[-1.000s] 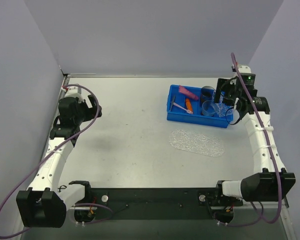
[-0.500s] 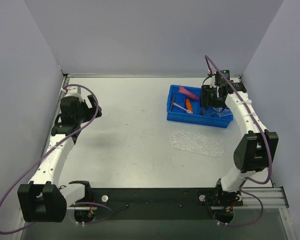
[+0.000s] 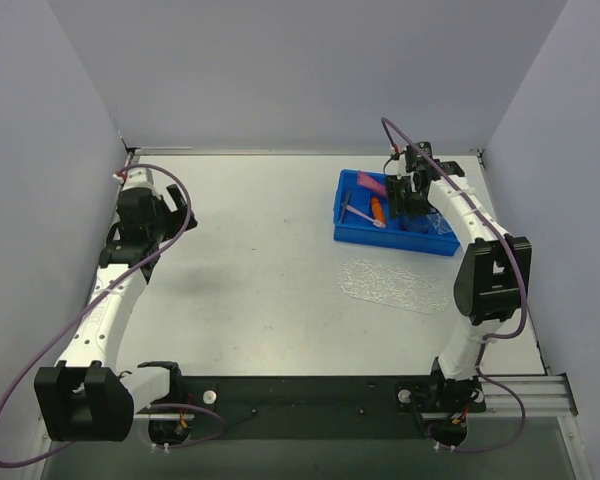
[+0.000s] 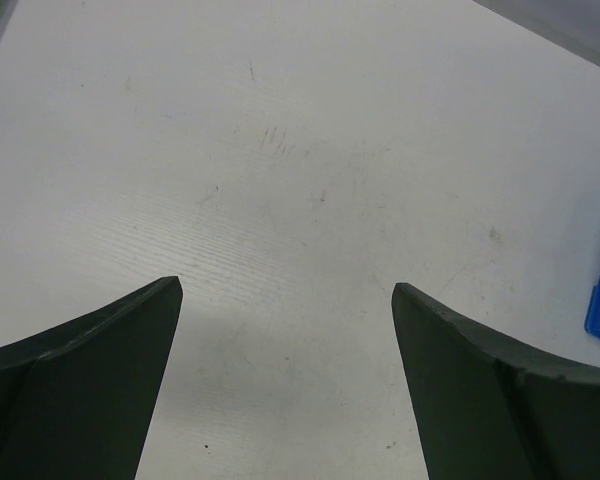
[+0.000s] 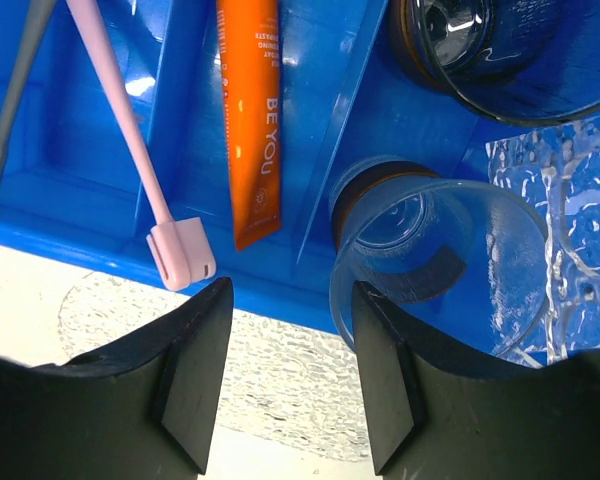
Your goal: Prepare toiletry sets of a toothbrush and toothpaste on the tray
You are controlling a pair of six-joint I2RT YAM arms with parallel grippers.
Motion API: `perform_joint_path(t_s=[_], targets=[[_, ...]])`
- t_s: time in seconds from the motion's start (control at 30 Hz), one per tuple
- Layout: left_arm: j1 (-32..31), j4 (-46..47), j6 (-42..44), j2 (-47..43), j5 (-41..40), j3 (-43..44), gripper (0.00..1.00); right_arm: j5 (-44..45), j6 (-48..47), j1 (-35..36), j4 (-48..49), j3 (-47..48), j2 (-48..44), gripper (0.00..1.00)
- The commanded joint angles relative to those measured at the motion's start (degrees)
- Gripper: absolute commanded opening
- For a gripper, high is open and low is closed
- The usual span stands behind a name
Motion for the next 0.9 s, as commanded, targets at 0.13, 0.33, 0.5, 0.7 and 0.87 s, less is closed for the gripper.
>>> perform_joint_path(t_s=[0.13, 0.33, 0.5, 0.7, 0.87], targets=[[0.40, 0.31, 1.74, -1.22, 1.54, -0.03, 0.97, 4.46, -0.52, 0.30, 1.60, 0.07, 0.14, 0.41], [0.40, 0.22, 1.03, -1.14, 1.45, -0.12, 0.96, 4.11, -1.05, 0.38, 2.48, -1.69, 0.32, 0.30], [0.40, 0.66, 0.51, -0.87, 1.54, -0.12, 0.96, 3.59, -1.14, 0.47, 2.65, -1.96, 0.23, 0.20], [0.40, 1.10, -0.46, -0.08, 1.98, -0.21, 0.96, 3.23, -1.22, 1.44, 2.57, -1.87, 0.41, 0.06], [0.40, 1.28, -0.73, -0.17, 1.98, -0.65, 0.96, 3.32, -1.57, 1.88, 2.48, -1.87, 0.06, 0.00]])
